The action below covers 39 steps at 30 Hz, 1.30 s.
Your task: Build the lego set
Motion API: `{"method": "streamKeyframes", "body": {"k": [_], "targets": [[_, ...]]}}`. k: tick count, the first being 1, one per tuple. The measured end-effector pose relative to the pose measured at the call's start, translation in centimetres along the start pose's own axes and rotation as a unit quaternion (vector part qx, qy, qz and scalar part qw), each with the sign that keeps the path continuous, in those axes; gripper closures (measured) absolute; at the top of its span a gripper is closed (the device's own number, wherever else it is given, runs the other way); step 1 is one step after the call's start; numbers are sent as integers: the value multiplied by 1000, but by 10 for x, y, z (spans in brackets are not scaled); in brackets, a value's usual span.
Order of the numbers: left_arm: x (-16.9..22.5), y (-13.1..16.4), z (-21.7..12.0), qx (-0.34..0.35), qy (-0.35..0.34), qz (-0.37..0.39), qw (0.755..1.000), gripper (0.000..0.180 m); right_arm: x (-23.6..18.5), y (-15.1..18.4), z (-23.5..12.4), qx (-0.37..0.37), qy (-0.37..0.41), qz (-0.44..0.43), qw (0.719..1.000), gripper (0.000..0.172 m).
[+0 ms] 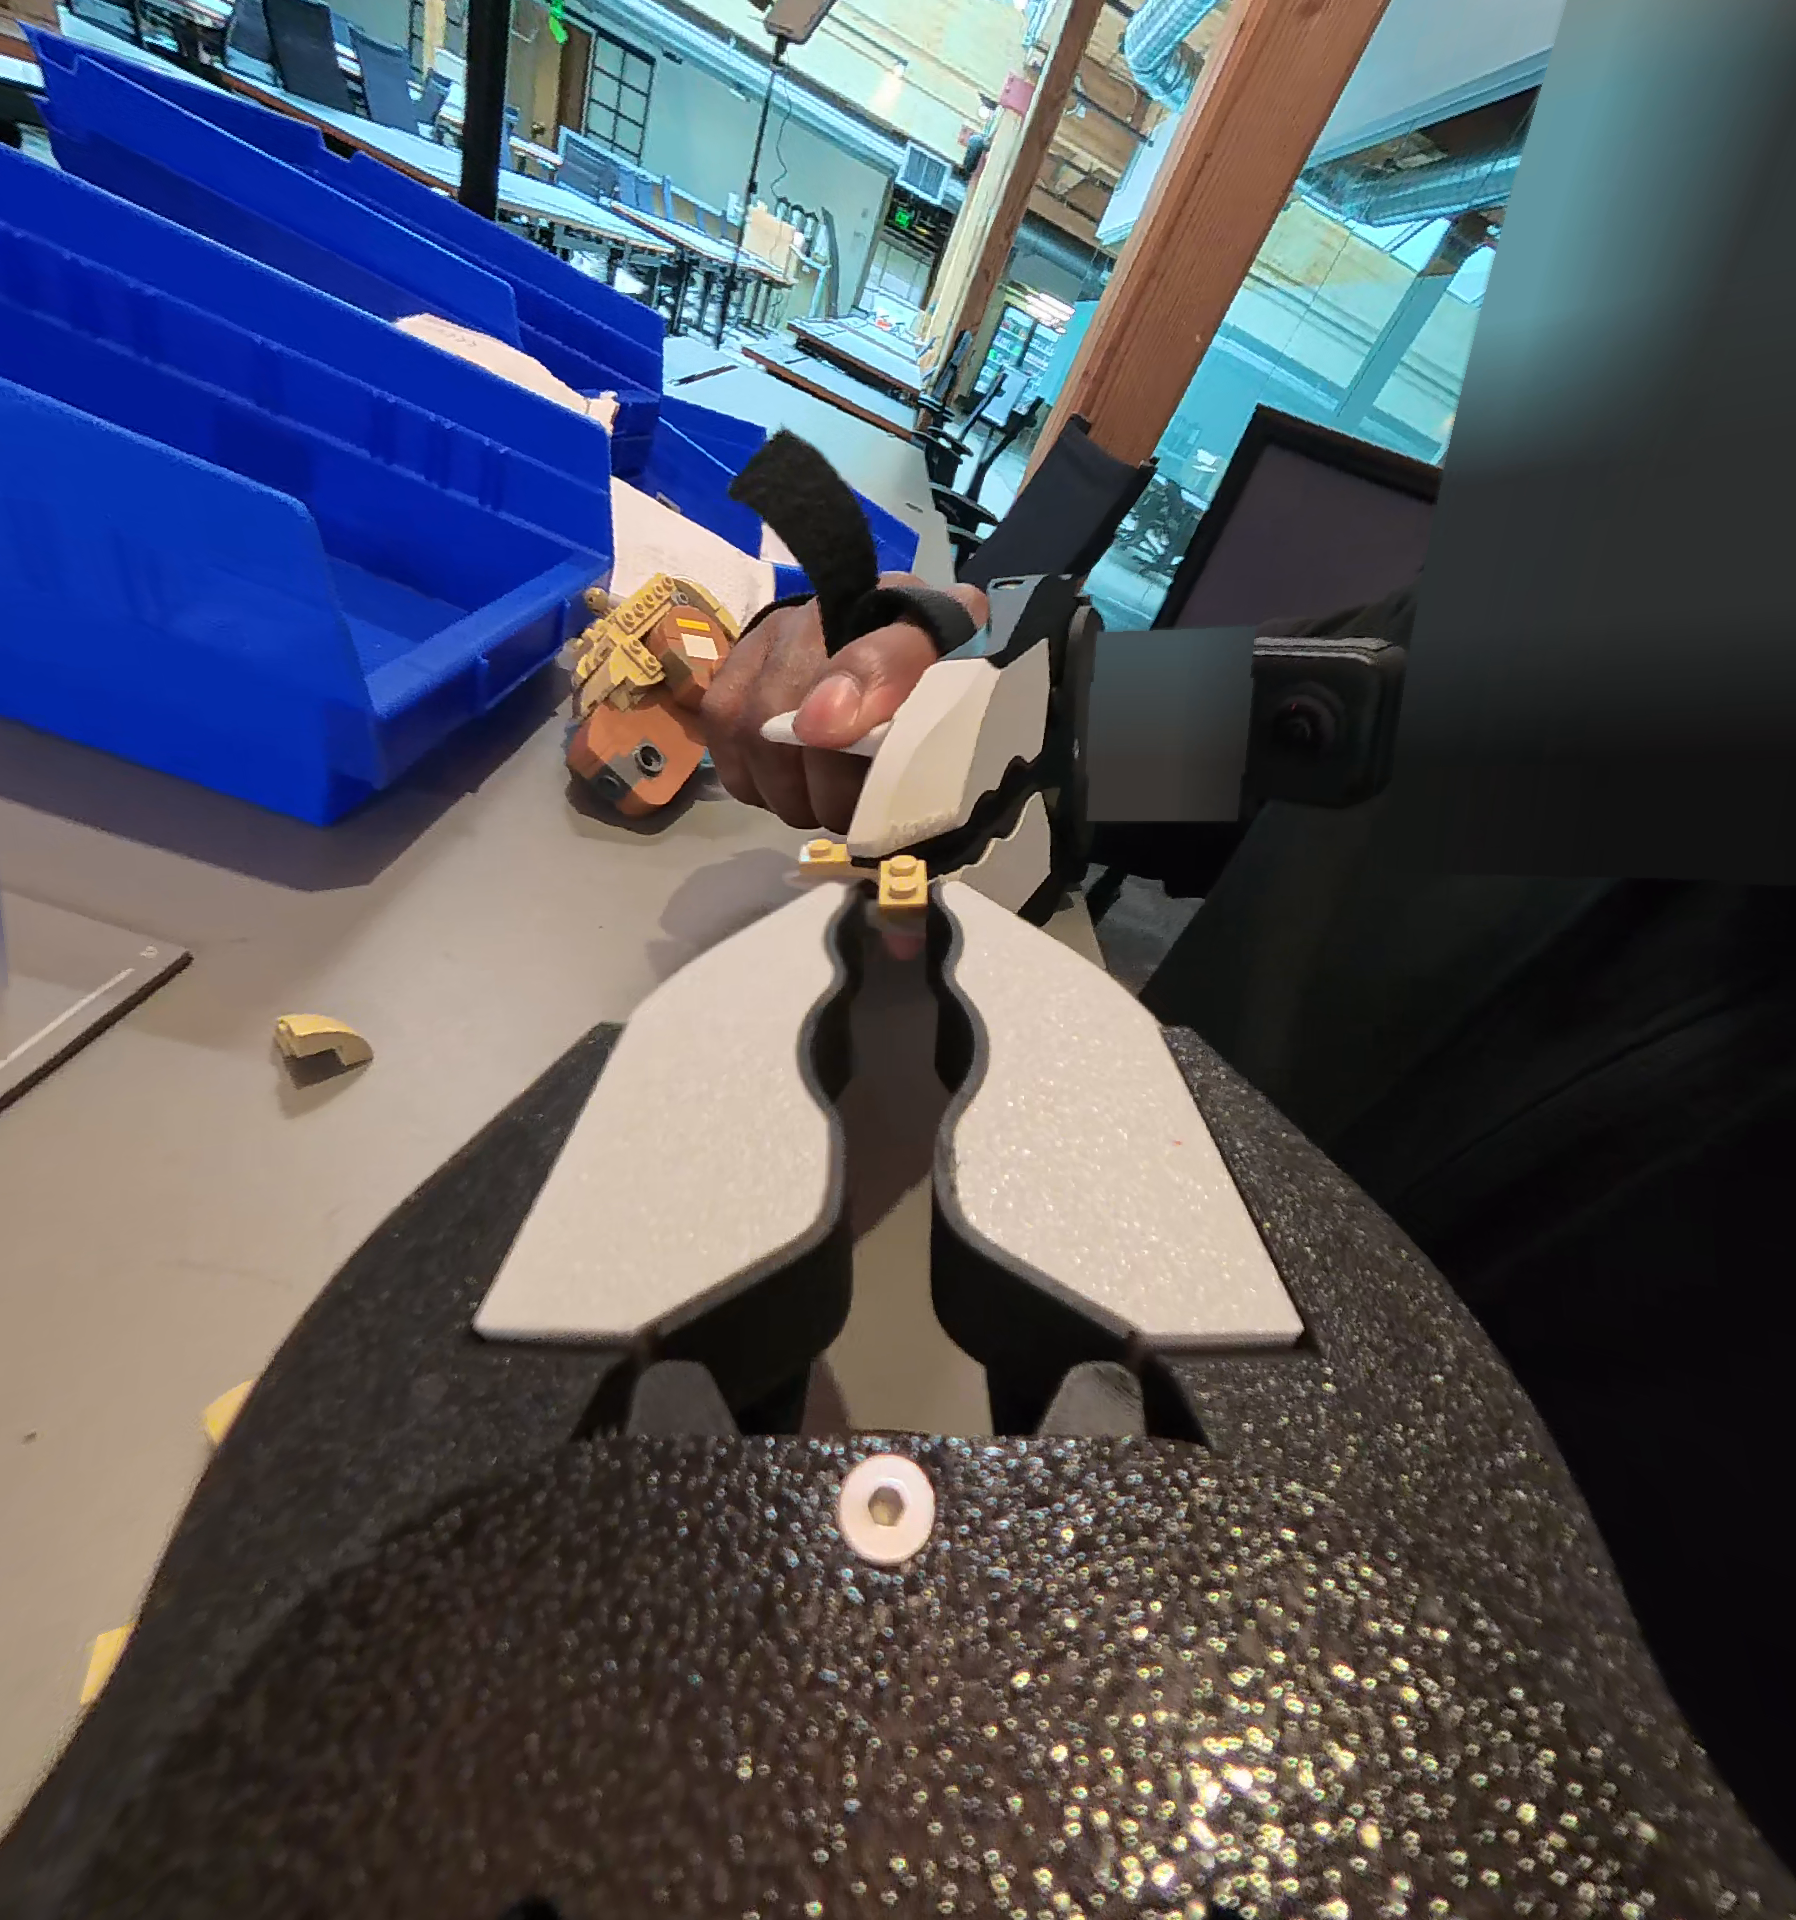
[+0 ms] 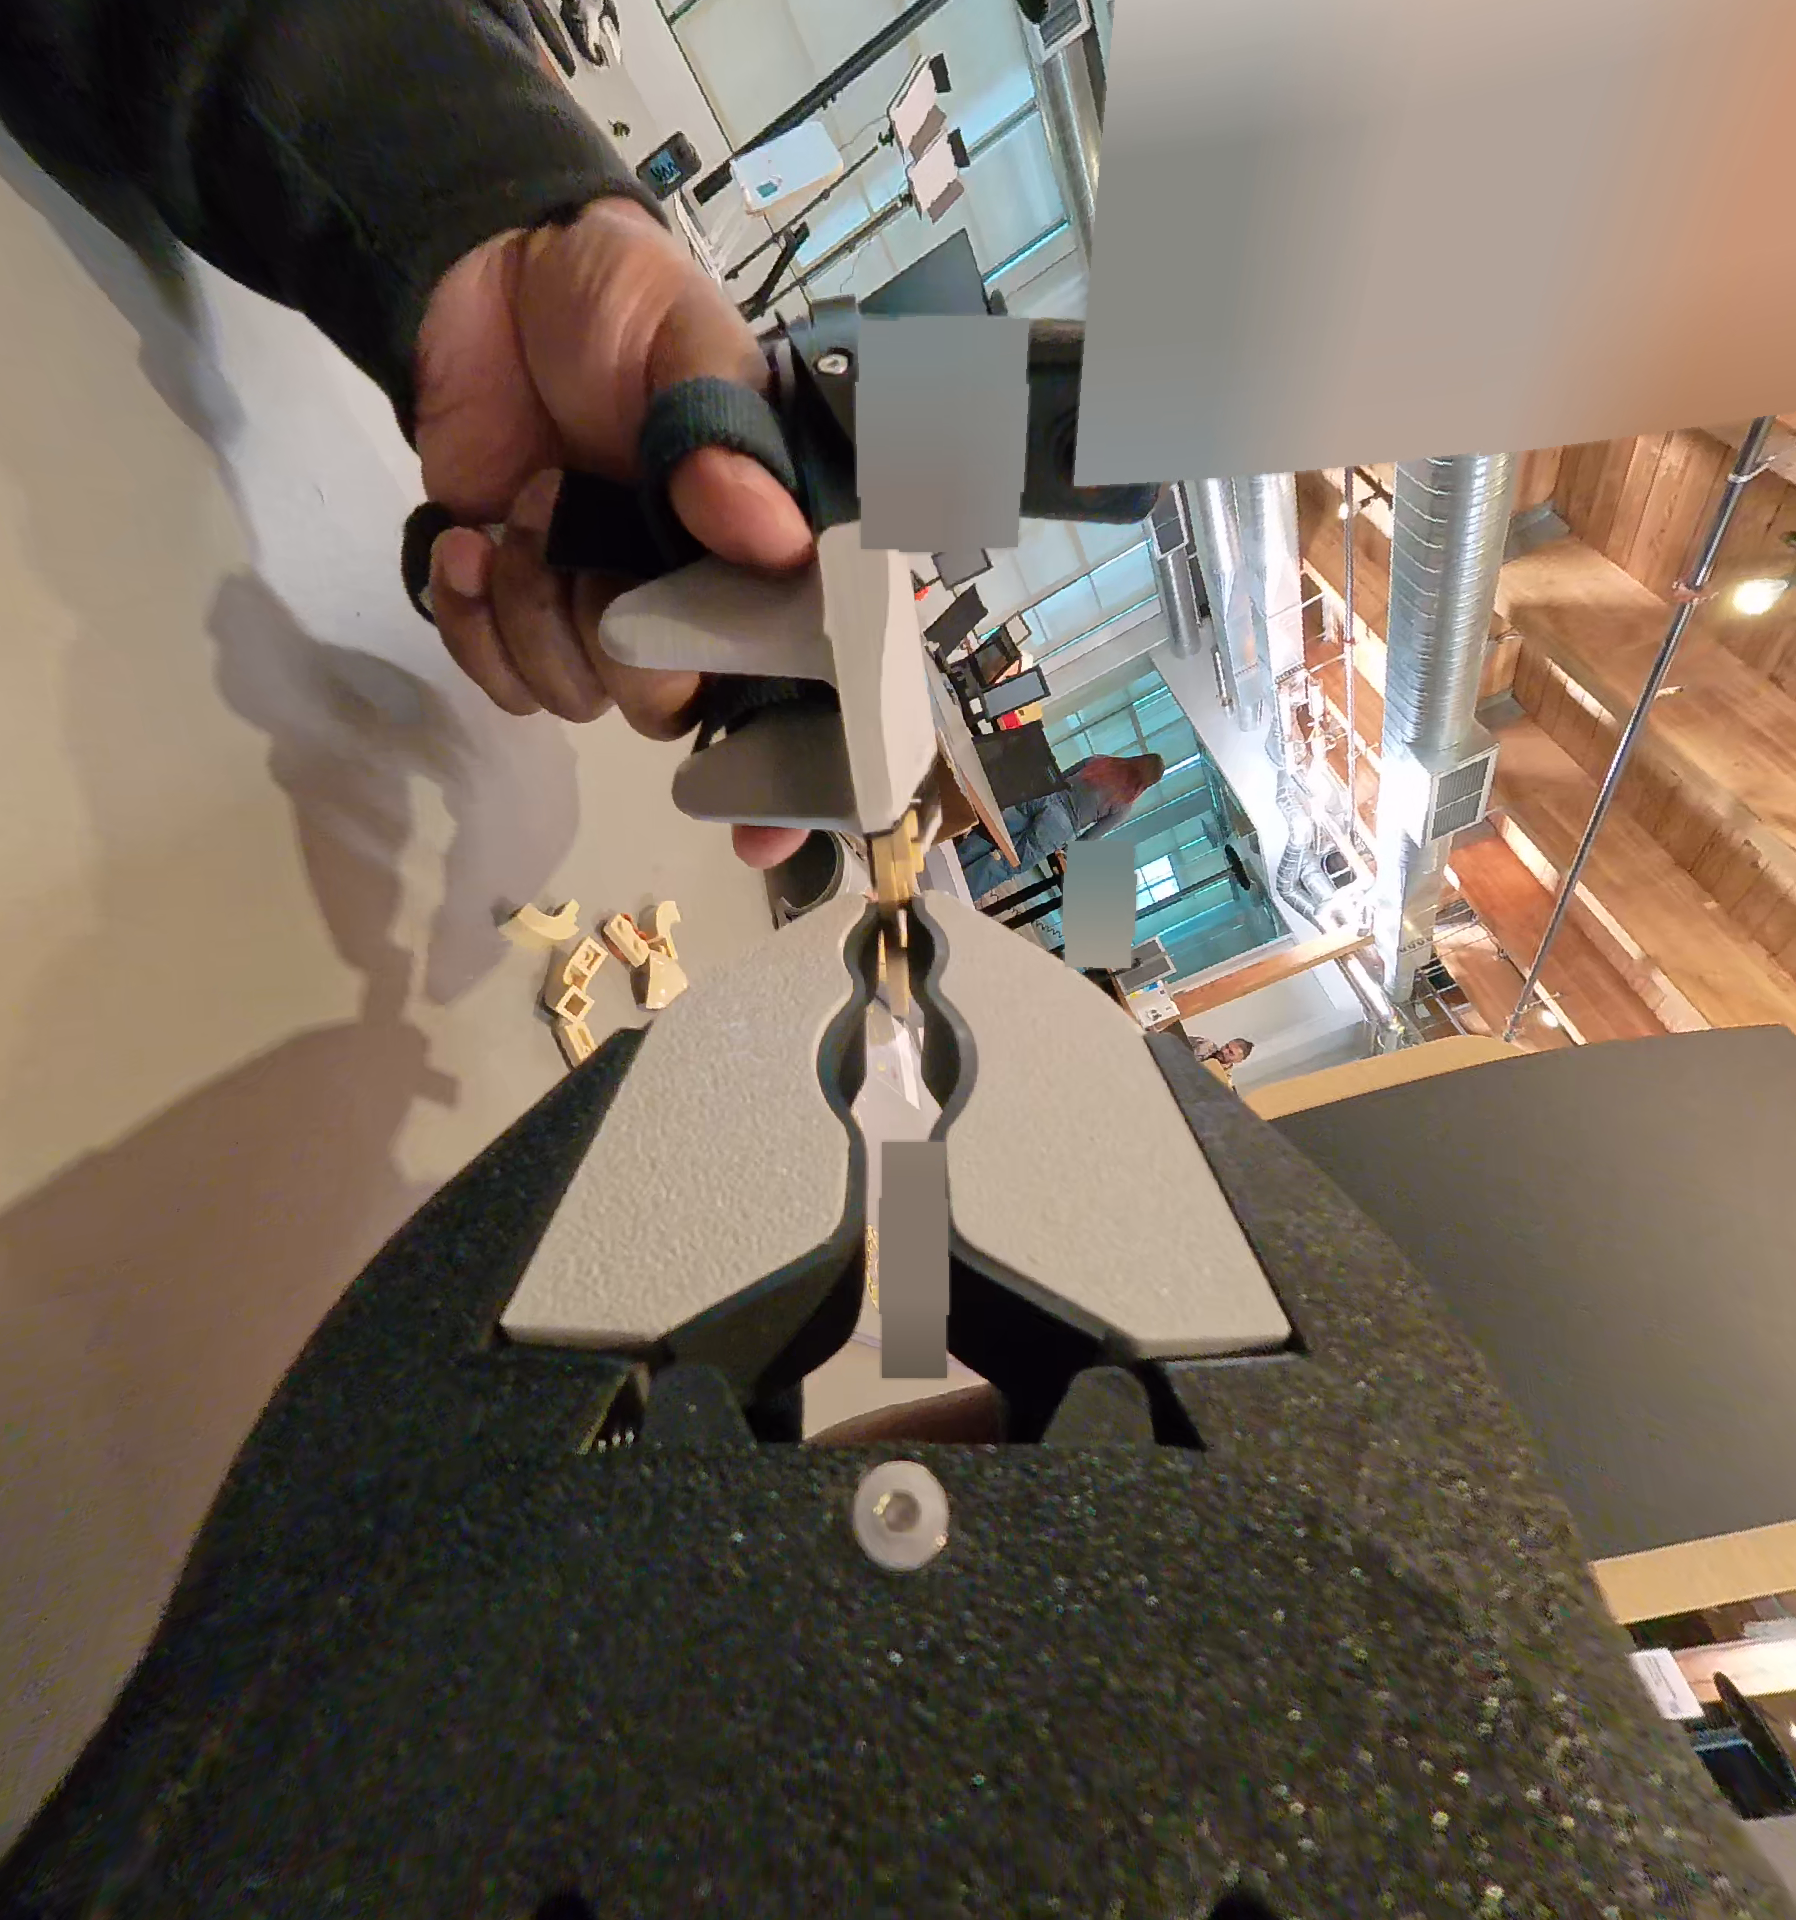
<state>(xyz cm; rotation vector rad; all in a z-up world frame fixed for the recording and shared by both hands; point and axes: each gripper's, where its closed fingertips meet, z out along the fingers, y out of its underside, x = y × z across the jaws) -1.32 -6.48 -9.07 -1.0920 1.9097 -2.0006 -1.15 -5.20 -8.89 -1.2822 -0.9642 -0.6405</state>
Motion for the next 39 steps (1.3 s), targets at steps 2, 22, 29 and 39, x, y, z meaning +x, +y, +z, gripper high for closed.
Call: {"method": "streamKeyframes", "body": {"k": [2,22,29,39], "targets": [[-4,1,-1,-2,-15,6,1000,162,0,-1,0,1,0,-1,1000,168],[4,31,-6,-66,-50,99,992,163,-32,0,2,-11,-39,-116,992,168],[4,41,0,-79,-61,135,986,166,-38,-1,2,-9,-41,-131,990,167],[0,37,-1,-72,-57,142,986,173,-38,1,1,-8,-28,-138,990,161]]}}
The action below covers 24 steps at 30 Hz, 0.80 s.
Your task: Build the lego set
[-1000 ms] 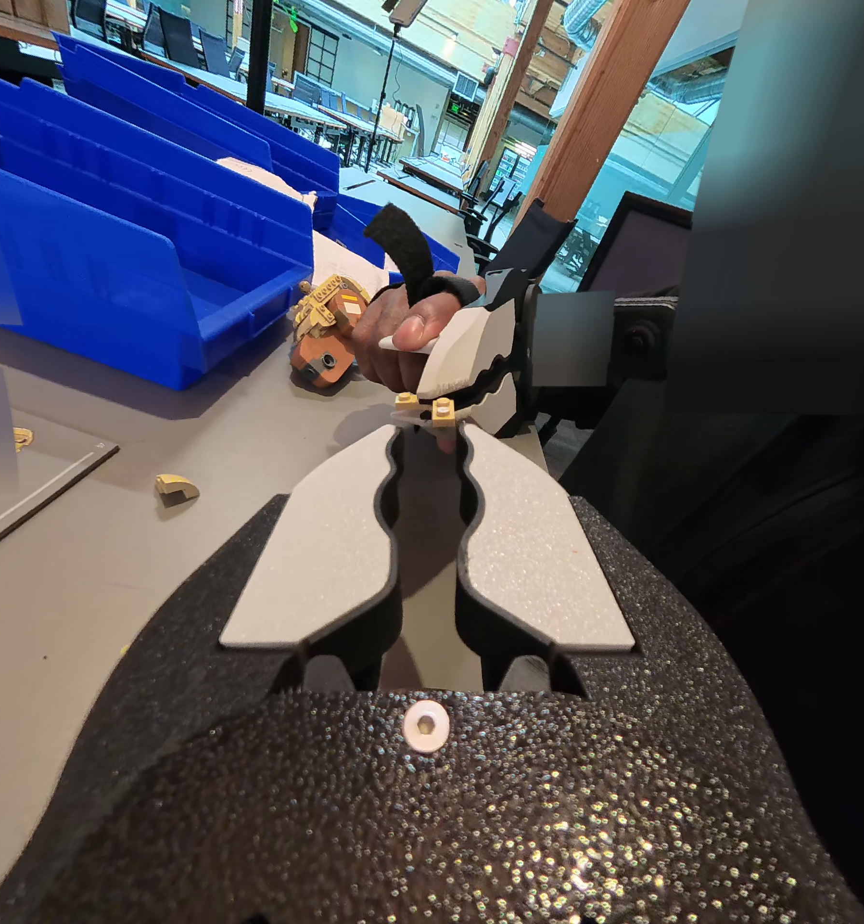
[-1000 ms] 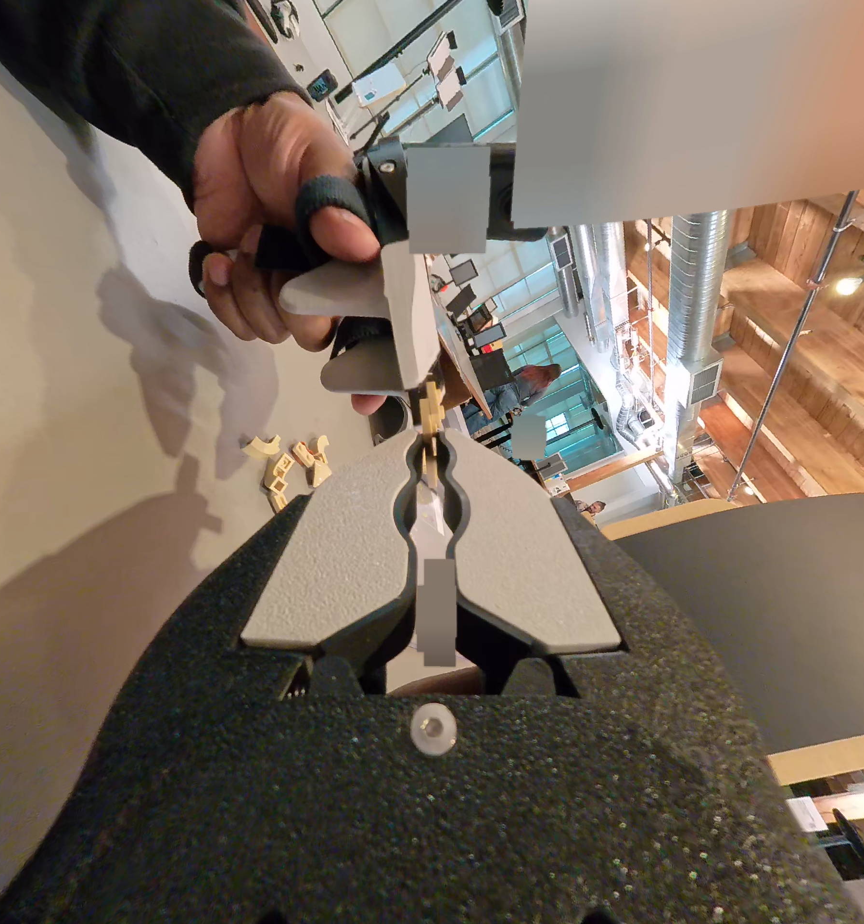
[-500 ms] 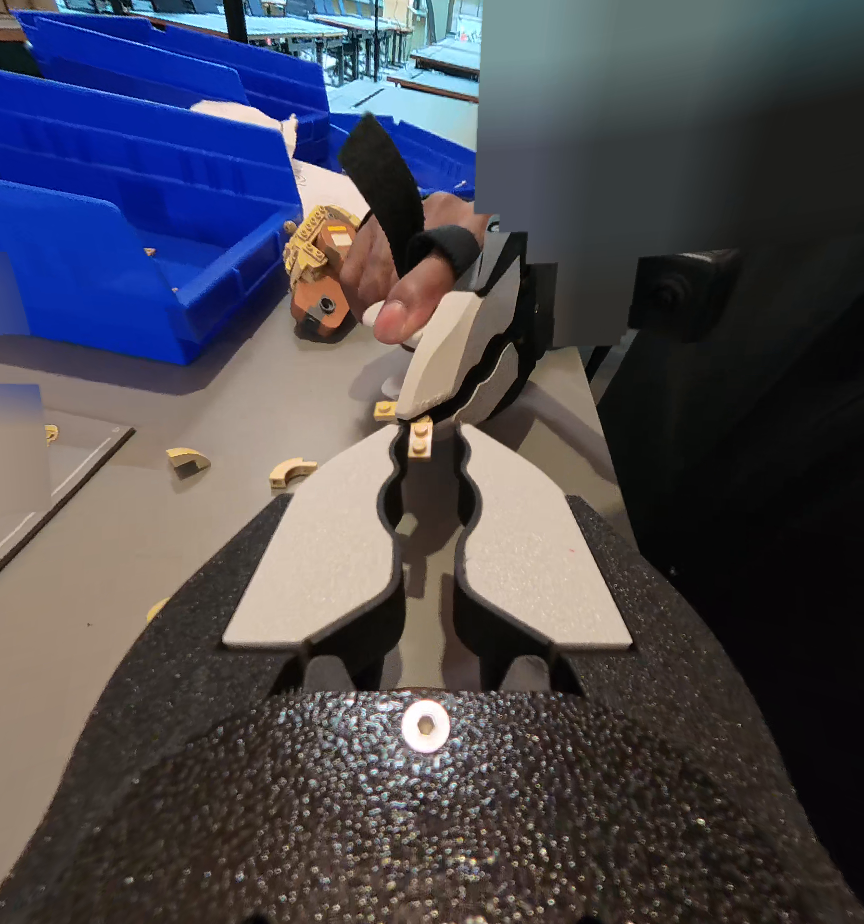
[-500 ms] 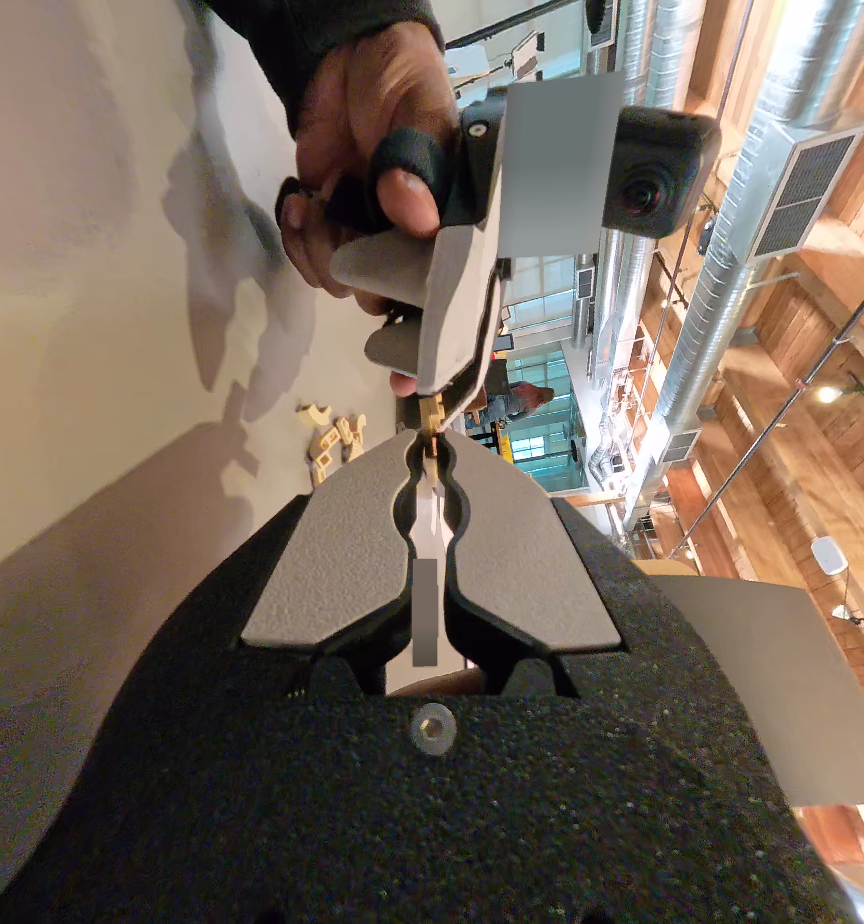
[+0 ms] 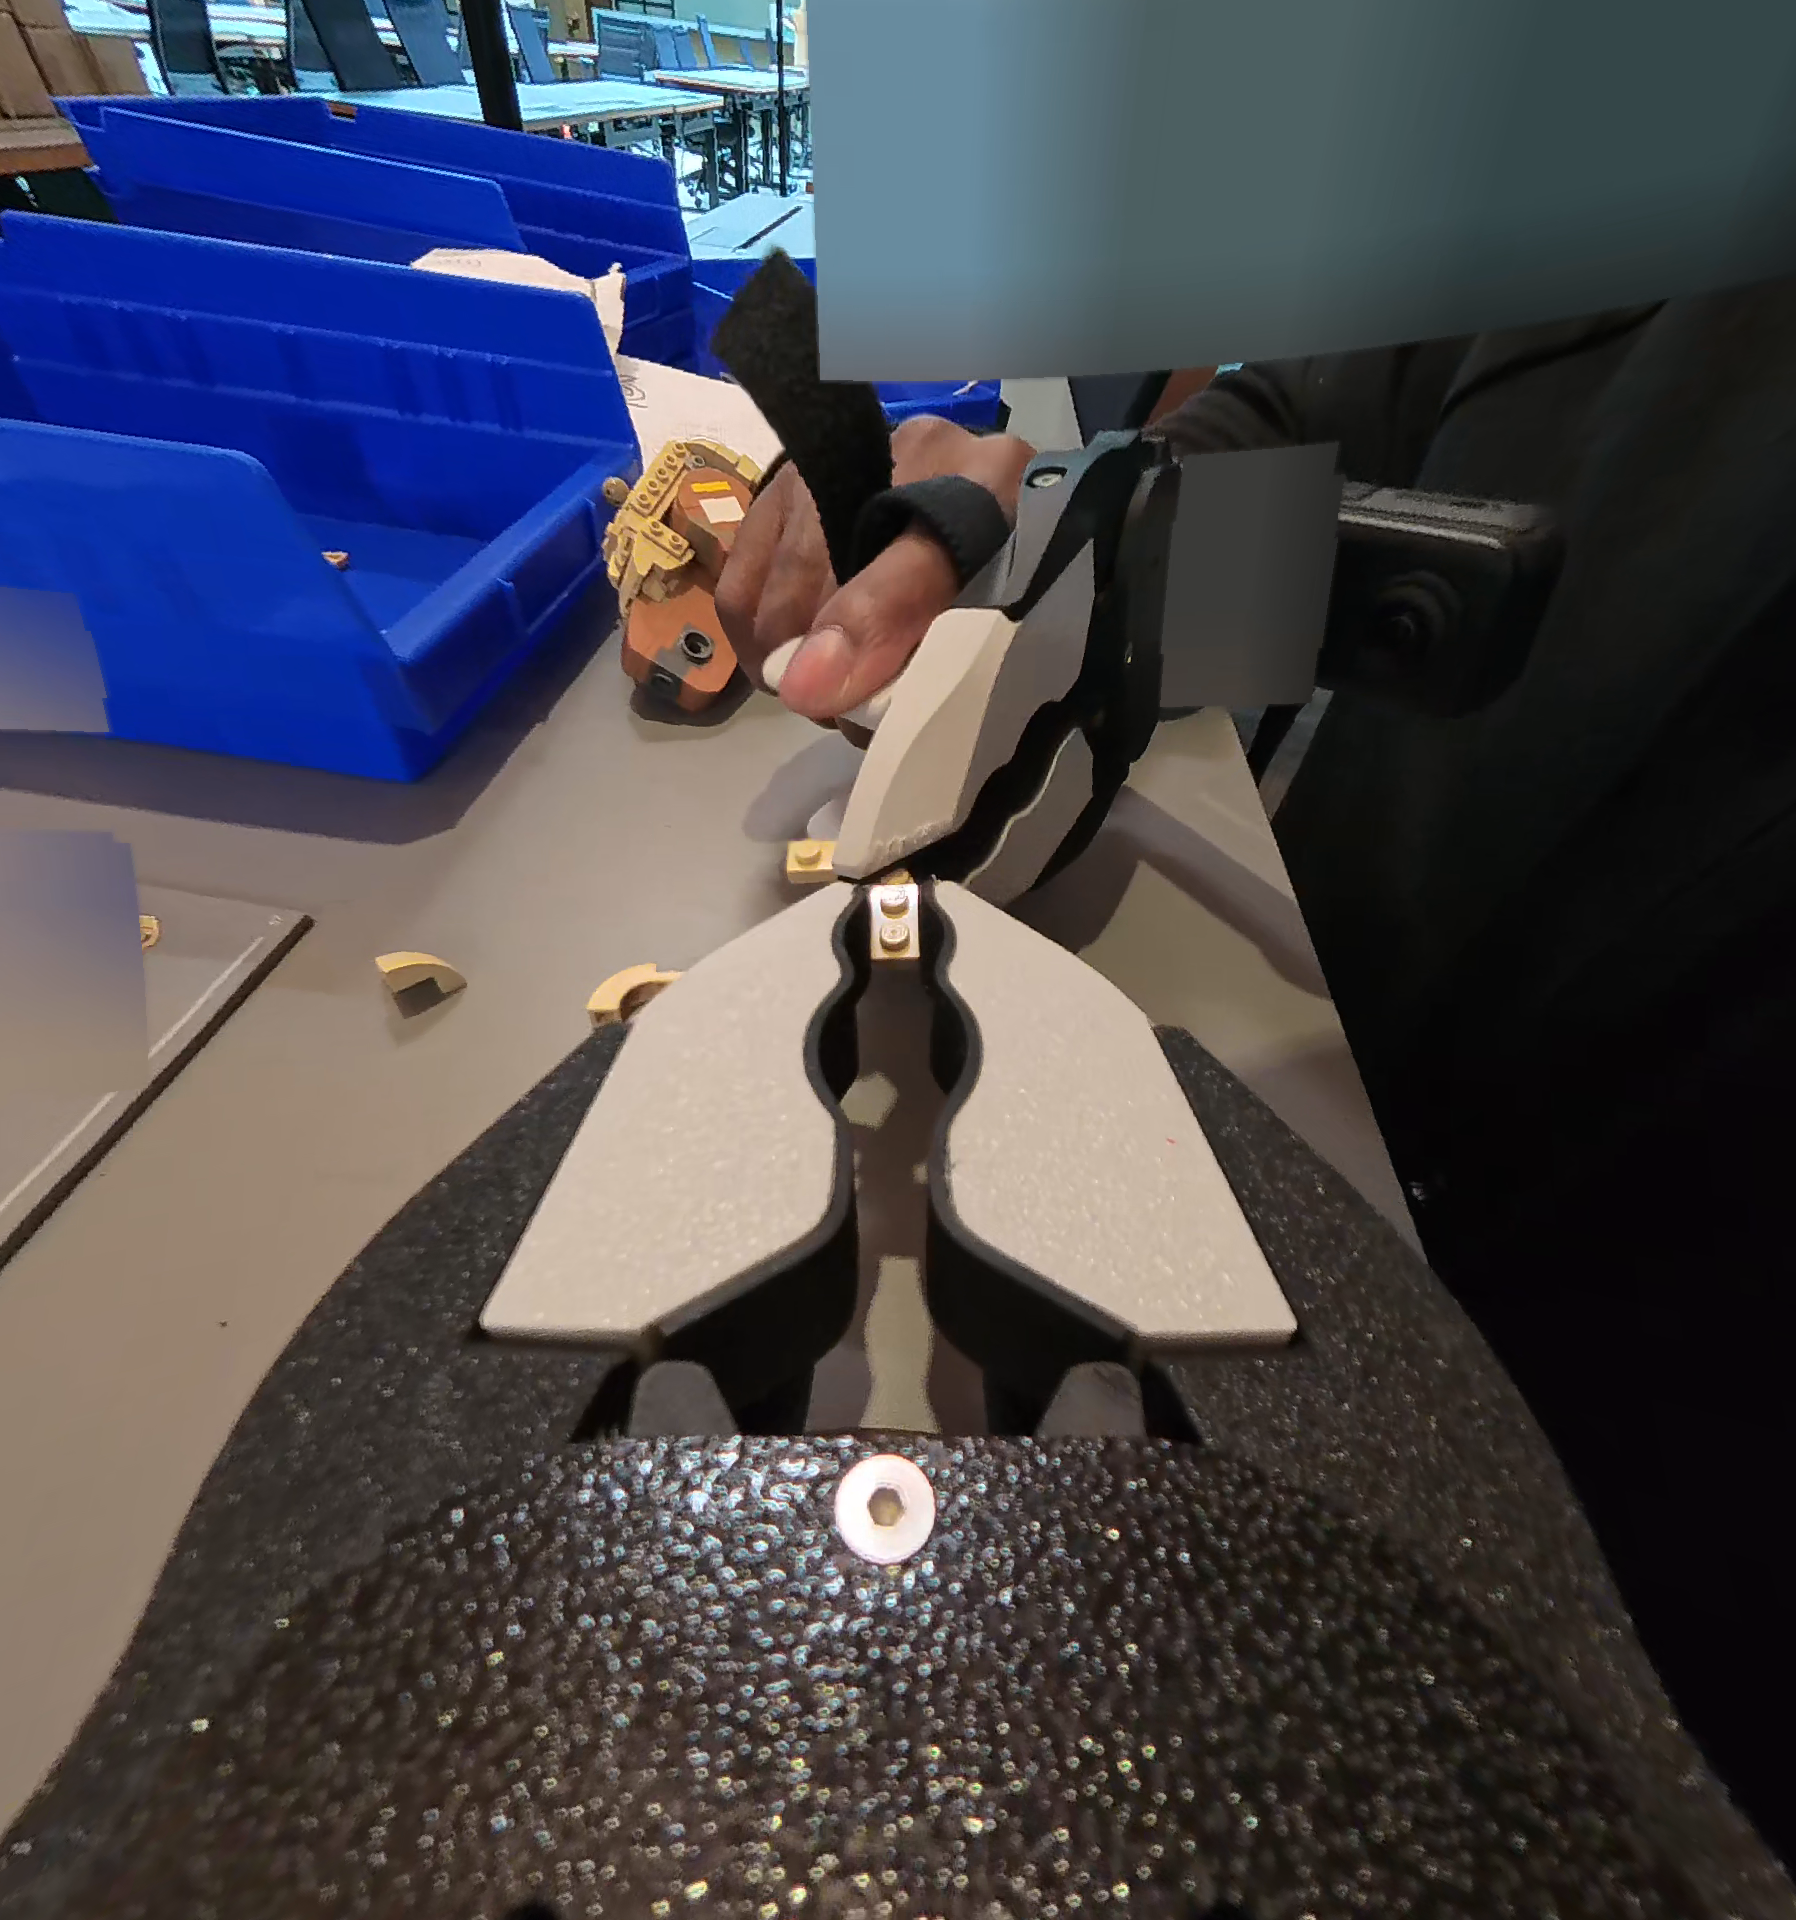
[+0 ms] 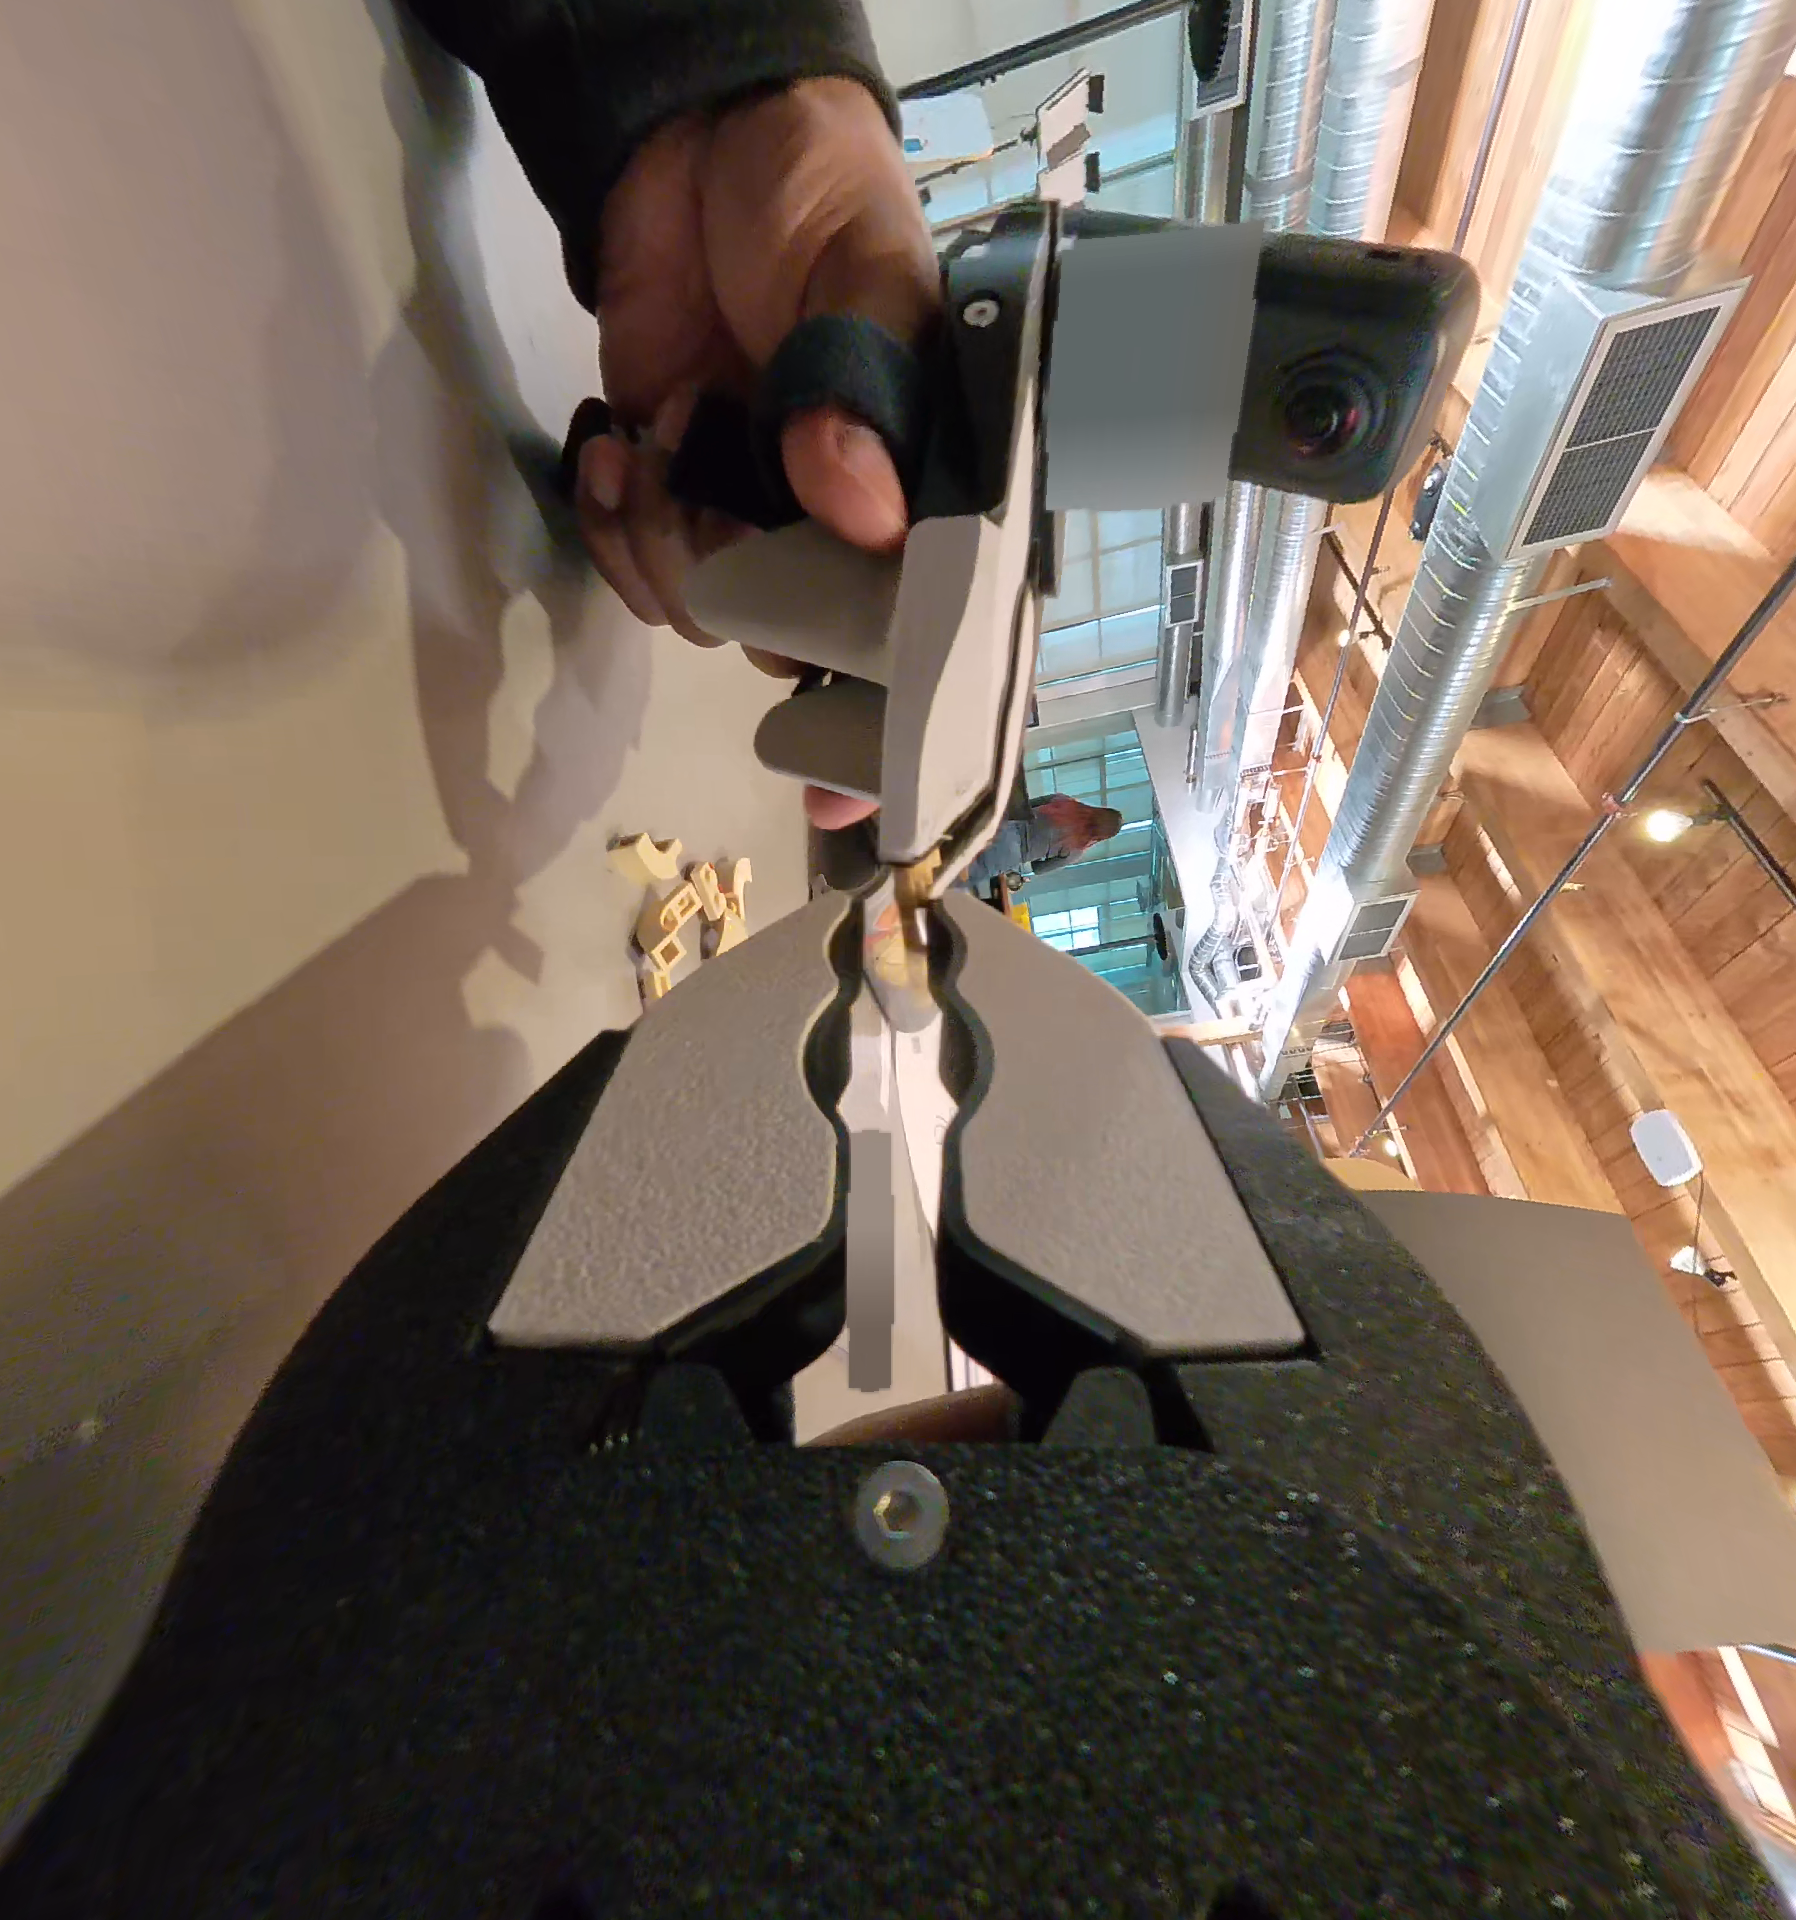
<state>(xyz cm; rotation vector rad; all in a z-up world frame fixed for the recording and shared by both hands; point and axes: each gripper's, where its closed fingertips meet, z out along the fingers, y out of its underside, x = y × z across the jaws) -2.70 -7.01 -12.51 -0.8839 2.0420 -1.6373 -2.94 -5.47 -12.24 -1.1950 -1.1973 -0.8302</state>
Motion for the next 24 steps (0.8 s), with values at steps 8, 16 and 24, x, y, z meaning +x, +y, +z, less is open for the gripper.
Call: {"method": "streamKeyframes", "body": {"k": [8,16,24], "targets": [[-12,1,2,-10,-19,2,1000,173,-6,13,2,-23,-15,-9,1000,151],[-24,12,4,-53,-57,-14,997,173,-20,20,-8,4,-89,28,996,138],[-22,60,16,-212,-80,-2,974,173,-15,33,-15,0,-100,107,989,140]]}}
